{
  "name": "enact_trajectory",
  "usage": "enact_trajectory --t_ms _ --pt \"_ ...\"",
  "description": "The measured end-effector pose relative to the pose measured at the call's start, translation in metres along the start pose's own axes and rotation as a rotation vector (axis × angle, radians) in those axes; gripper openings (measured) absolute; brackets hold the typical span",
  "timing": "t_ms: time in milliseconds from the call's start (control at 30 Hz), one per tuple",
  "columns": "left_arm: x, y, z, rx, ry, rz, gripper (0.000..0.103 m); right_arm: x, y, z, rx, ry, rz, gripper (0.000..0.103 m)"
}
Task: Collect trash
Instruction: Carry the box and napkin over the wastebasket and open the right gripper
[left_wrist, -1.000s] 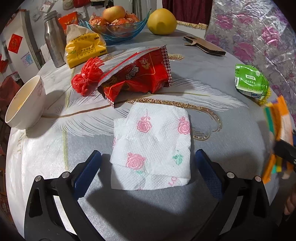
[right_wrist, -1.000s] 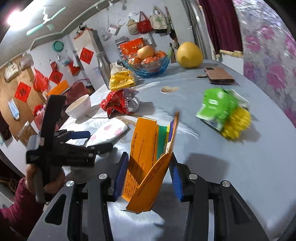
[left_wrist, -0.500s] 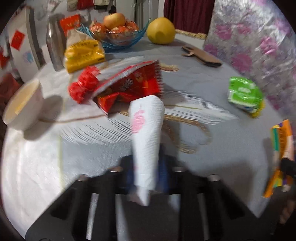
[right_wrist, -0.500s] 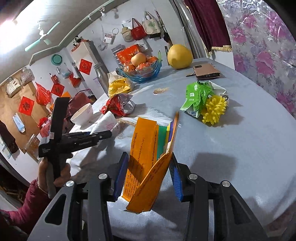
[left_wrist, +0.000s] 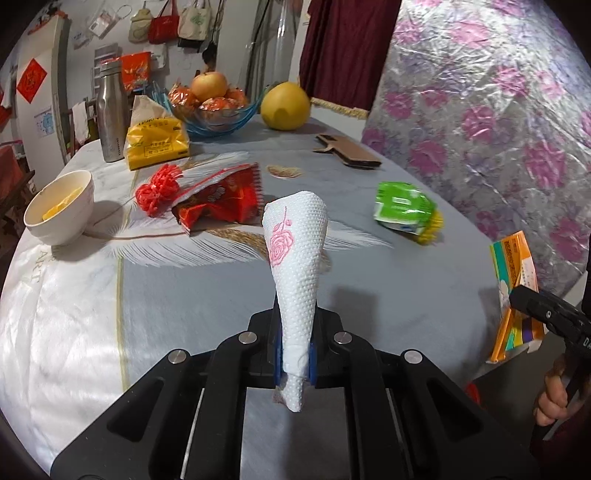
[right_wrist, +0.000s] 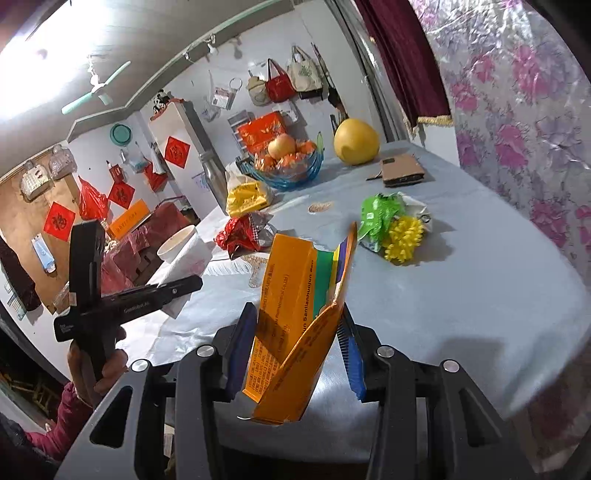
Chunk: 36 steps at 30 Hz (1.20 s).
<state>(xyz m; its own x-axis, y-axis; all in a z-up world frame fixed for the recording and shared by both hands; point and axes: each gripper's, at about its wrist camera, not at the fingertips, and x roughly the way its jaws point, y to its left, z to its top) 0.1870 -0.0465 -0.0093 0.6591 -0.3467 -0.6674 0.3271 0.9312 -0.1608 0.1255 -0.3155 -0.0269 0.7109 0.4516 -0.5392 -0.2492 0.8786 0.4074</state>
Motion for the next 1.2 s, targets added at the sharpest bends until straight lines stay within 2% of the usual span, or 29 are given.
enact_trajectory --t_ms 267,533,867,1200 --pt "-0.018 -0.028 -0.027 0.005 -0.001 -0.048 0.011 -0.049 -0.017 -0.022 0.028 -0.041 -0.037 0.044" --pt "-0.020 -0.092 -0.042 0.119 0.016 -0.096 0.011 -0.102 -0.059 -0.056 0.101 -0.073 -0.108 0.044" --pt "0.010 -0.191 -0.063 0.279 0.083 -0.199 0.011 -0.151 -0.108 -0.097 0.171 -0.073 -0.237 0.044" --pt "0.062 -0.275 -0.114 0.455 0.178 -0.265 0.011 -0.158 -0.163 -0.142 0.272 -0.010 -0.357 0.044"
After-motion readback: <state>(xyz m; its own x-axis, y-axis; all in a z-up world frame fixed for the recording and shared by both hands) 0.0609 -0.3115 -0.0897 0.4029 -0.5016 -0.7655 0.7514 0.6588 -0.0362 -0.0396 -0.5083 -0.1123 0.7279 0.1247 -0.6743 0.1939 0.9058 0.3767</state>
